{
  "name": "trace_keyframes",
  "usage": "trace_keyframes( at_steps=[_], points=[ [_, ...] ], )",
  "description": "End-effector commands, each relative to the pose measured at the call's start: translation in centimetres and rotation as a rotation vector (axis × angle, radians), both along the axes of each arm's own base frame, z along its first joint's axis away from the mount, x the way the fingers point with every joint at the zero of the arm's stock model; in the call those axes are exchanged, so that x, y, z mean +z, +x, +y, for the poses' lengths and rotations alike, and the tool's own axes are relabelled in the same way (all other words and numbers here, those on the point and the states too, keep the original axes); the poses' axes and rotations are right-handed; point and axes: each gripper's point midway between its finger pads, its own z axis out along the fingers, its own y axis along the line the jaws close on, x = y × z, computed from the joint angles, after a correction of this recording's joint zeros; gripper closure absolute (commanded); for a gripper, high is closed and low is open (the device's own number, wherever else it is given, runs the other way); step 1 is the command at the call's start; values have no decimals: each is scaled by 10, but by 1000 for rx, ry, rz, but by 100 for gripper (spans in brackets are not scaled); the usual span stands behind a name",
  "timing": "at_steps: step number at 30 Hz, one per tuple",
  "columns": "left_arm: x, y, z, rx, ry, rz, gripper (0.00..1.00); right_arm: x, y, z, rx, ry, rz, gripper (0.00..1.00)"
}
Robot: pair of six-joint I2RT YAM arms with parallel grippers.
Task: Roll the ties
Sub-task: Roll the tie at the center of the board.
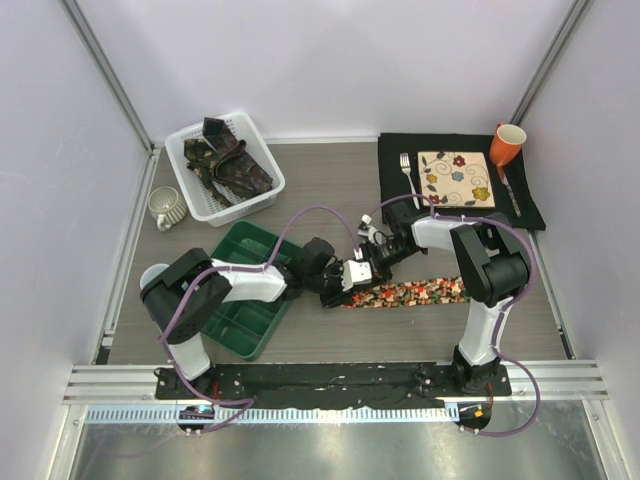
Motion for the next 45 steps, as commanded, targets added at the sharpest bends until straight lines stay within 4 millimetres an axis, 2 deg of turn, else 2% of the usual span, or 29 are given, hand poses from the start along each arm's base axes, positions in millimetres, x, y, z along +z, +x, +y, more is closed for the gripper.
trace_keyframes(
  at_steps=[1,5,6,10,14,18,23,27,31,32,34,35,37,39,40,41,42,45],
  points=[
    [-40,-9,29,29,161,52,64,-17,-5,-12,15,-76,-6,99],
    [-32,-6,26,51,127,61,52,-32,-14,-30,36,-135,15,99],
    [-27,-5,24,55,99,61,46,-36,-14,-36,44,-142,5,99],
    [0,-5,16,64,-22,78,33,-56,-14,-49,30,-190,39,99],
    [13,-8,9,51,-99,84,27,-59,-4,-52,28,-226,5,99],
    [12,-9,0,42,-130,109,19,-63,-1,-55,26,-263,-8,99],
    [11,3,-13,61,-154,102,18,-71,5,-50,41,-289,-60,99],
    [-2,6,-7,74,-104,94,26,-75,16,-39,44,-269,-97,99],
    [-13,-3,6,53,-56,91,40,-70,25,-22,46,-199,-138,99],
    [-17,-5,11,57,-36,99,49,-69,27,-19,43,-182,-152,99],
    [-19,-6,18,56,-3,78,59,-62,30,-14,33,-162,-159,98],
    [-24,-10,26,55,30,86,68,-57,31,-13,31,-152,-163,96],
    [-24,-10,33,30,60,43,74,-48,32,-12,24,-139,-171,81],
    [-29,-13,43,30,112,36,80,-26,33,-11,11,-97,-179,64],
    [-31,-14,46,25,128,34,81,-16,35,-11,1,-76,-184,47],
    [-33,-16,49,17,147,32,82,-1,32,-10,1,-43,-180,45],
    [-33,-15,51,17,155,25,82,7,30,-9,-1,-26,-173,41],
    [-35,-19,52,-2,176,7,81,29,15,-6,1,34,-127,39]
  ],
)
